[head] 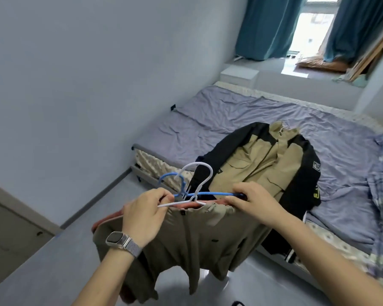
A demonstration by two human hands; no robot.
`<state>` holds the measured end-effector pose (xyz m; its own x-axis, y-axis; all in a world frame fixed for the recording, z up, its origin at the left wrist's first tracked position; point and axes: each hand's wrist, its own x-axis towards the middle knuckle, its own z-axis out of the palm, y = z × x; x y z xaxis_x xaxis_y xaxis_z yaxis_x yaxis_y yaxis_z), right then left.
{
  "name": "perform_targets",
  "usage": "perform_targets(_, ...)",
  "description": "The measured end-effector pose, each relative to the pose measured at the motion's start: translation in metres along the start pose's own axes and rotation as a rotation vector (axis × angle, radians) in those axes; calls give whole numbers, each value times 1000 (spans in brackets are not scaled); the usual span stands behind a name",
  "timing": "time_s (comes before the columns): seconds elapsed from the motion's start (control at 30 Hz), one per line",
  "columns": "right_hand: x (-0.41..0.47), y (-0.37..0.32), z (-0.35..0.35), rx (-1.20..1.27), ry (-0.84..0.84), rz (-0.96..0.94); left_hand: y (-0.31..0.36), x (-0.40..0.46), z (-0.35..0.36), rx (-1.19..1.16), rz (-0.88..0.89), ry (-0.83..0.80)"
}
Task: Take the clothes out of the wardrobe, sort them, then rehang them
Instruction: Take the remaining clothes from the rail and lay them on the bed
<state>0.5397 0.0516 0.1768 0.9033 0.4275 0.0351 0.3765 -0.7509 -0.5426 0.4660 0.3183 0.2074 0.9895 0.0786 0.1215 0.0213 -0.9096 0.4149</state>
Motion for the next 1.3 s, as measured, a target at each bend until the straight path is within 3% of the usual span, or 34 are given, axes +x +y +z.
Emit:
perform_targets(0.23, -1, 72, -36, 169, 186, 242, 51, 85, 54, -63, 210, -16)
perform_targets(0.4, 17, 124, -73, 228, 174, 346, 94, 139, 76, -119, 303, 15)
perform_targets(0.87, 127, 266, -109, 297, 268, 682, 125, 318, 141, -278, 347, -128)
perform_targets(1.1, 192, 318, -147, 439, 307, 758, 156, 413, 175, -277, 493, -163)
perform_targets(1.3, 244, 345, -234, 426, 359, 704, 190, 472, 191, -328, 528, -198)
